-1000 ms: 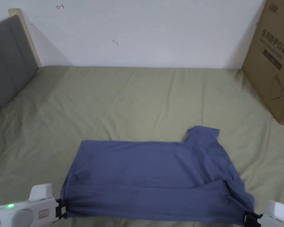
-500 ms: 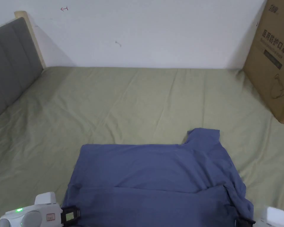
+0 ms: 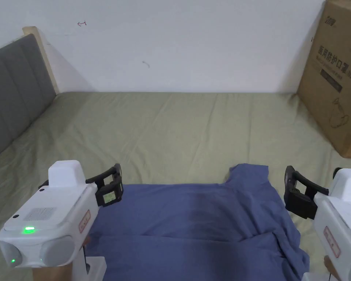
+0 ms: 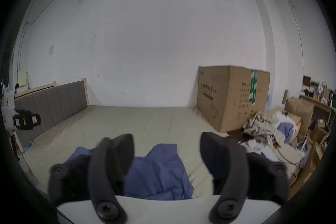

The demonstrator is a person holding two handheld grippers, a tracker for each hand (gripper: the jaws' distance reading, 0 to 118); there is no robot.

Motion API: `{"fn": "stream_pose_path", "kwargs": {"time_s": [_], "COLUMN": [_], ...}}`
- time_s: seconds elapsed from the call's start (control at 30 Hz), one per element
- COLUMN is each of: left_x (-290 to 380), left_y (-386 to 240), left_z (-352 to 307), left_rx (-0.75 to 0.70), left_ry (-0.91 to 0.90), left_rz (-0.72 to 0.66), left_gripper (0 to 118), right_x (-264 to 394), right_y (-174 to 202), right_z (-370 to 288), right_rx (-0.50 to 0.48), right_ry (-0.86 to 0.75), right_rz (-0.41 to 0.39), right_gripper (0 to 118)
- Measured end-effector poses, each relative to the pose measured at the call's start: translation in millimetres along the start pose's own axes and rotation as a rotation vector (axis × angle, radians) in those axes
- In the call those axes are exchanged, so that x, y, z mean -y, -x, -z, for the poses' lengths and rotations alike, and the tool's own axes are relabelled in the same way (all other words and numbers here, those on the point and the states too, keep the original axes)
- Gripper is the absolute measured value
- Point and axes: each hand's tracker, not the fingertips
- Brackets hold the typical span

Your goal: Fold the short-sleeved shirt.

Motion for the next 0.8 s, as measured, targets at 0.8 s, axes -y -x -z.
{"fn": "stream_pose_path", "kwargs": {"time_s": [0.8], "left_x": [29.9], "left_y": [57.1], "left_z": [193.5], "left_rx": [0.084], "left_ry": [0.404], "left_rz": [-0.018], "left_gripper": [0], "right_x": [2.3], "right_y": [9.1], "right_z": [98.6], "right_rx": [-0.026], "right_ry": [0.045], "right_rz": [-0.005], "right_gripper": [0]}}
